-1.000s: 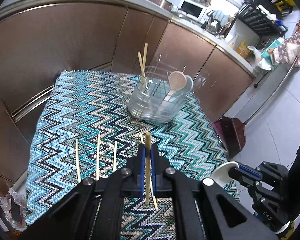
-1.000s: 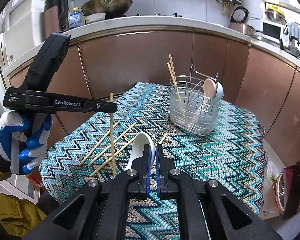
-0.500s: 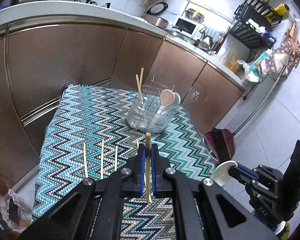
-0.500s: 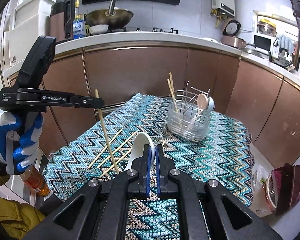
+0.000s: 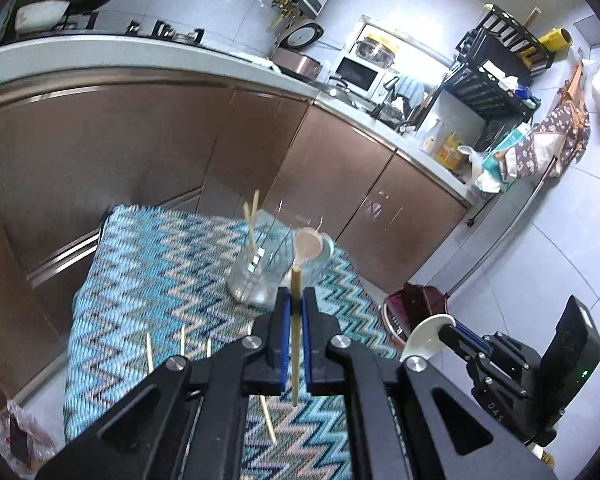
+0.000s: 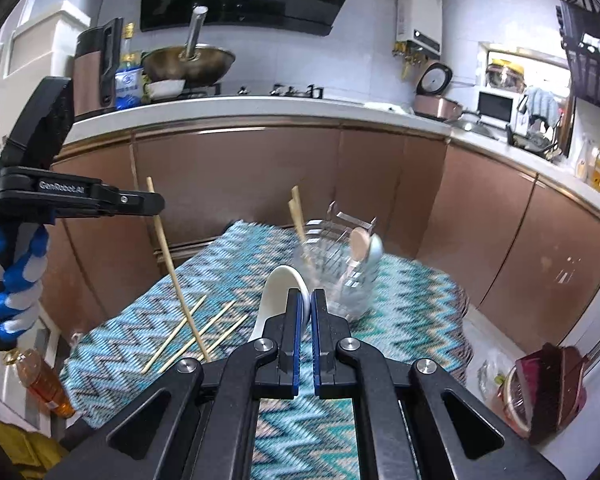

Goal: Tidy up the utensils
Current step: 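Carry the chopstick and white spoon up over the utensil holder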

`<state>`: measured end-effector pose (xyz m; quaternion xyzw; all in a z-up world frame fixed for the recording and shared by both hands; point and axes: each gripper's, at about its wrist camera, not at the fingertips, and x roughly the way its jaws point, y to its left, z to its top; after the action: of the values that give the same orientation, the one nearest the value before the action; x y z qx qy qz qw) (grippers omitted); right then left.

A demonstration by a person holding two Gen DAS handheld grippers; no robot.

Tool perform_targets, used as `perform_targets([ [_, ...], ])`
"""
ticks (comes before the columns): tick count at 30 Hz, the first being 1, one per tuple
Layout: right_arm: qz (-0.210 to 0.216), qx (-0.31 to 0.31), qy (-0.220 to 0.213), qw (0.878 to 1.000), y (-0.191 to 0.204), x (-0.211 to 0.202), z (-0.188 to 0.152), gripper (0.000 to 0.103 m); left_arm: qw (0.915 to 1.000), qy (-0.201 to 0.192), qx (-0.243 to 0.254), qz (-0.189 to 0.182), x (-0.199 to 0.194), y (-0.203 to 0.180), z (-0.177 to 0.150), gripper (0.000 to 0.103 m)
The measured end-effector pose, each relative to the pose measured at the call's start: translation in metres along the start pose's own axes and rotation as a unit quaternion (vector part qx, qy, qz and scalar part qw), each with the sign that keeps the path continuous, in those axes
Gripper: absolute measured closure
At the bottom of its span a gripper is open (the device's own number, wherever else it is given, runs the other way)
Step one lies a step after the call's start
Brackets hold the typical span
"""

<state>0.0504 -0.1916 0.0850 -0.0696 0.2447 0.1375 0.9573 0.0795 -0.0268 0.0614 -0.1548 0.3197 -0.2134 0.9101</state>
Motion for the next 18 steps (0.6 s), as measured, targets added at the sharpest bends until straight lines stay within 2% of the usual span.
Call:
perform_targets([
  [6, -0.028, 0.003, -0.031, 0.999, -0.023, 0.024, 0.034, 0.099, 0.9996, -0.026, 0.008, -0.005, 0.021, -0.008, 0.052, 0.098],
  [11, -0.056, 0.004, -0.061, 0.997, -0.041, 0.051, 0.062, 0.099, 0.9972, -0.069, 0.025, 0.013, 0.047, -0.014, 0.095, 0.098],
  [18, -0.087, -0.011, -0.084, 0.993, -0.057, 0.104, 0.087, 0.099, 0.9950, -0.082, 0.039, 0.042, 0.111, -0.011, 0.118, 0.098],
])
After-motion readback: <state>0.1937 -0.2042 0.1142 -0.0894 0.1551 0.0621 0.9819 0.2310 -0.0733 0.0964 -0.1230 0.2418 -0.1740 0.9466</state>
